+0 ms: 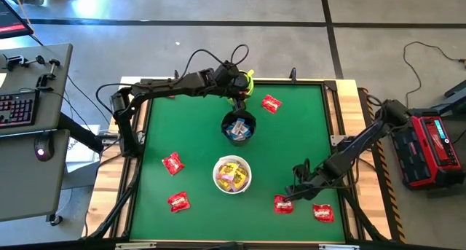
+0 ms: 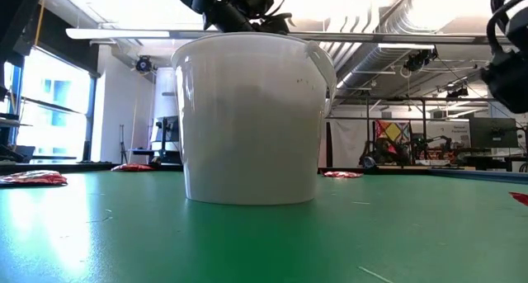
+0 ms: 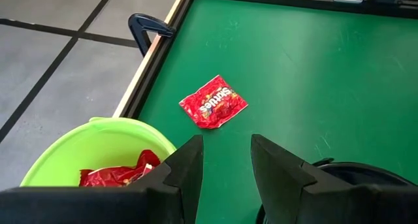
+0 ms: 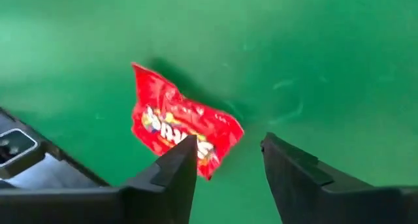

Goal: Sort candy by brand, put in halloween buckets
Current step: Put the red candy into the green bucket

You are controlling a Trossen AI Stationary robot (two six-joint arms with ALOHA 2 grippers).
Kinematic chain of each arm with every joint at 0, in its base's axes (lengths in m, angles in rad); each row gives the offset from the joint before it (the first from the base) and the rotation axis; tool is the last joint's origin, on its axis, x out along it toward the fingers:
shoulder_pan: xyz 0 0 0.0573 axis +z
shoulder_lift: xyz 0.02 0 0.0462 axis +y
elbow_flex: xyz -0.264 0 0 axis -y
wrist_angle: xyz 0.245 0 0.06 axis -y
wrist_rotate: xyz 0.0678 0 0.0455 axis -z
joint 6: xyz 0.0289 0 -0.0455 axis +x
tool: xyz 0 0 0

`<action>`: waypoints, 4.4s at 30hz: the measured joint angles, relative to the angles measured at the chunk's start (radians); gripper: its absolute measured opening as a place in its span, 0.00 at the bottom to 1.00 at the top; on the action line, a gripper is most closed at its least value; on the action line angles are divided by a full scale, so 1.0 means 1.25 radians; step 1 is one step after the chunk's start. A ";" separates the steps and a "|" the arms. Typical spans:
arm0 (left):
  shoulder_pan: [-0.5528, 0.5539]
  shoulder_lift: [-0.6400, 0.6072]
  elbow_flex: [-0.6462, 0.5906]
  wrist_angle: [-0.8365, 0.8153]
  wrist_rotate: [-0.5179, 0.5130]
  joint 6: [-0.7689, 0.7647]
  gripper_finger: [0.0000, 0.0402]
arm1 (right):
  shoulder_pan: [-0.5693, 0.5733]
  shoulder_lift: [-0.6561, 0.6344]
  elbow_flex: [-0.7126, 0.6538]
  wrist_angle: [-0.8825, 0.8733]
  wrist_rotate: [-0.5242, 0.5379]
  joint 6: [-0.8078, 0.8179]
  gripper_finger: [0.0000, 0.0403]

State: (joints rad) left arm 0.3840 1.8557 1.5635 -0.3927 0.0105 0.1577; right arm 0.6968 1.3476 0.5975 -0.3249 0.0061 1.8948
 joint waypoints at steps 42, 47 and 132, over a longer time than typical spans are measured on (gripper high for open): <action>0.000 0.000 0.000 -0.044 0.005 -0.007 0.30 | 0.000 0.086 -0.075 0.262 -0.036 -0.142 0.30; -0.001 0.000 0.000 -0.045 0.004 -0.010 0.30 | 0.000 0.096 -0.075 0.279 -0.034 -0.159 0.15; -0.129 -0.720 -0.757 0.313 -0.131 -0.298 0.05 | -1.076 0.263 0.355 0.513 -0.220 -0.956 0.00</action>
State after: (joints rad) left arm 0.2222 0.9562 0.6174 -0.0021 -0.1535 -0.2153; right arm -0.6476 1.6767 1.0412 0.3164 -0.2687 0.7003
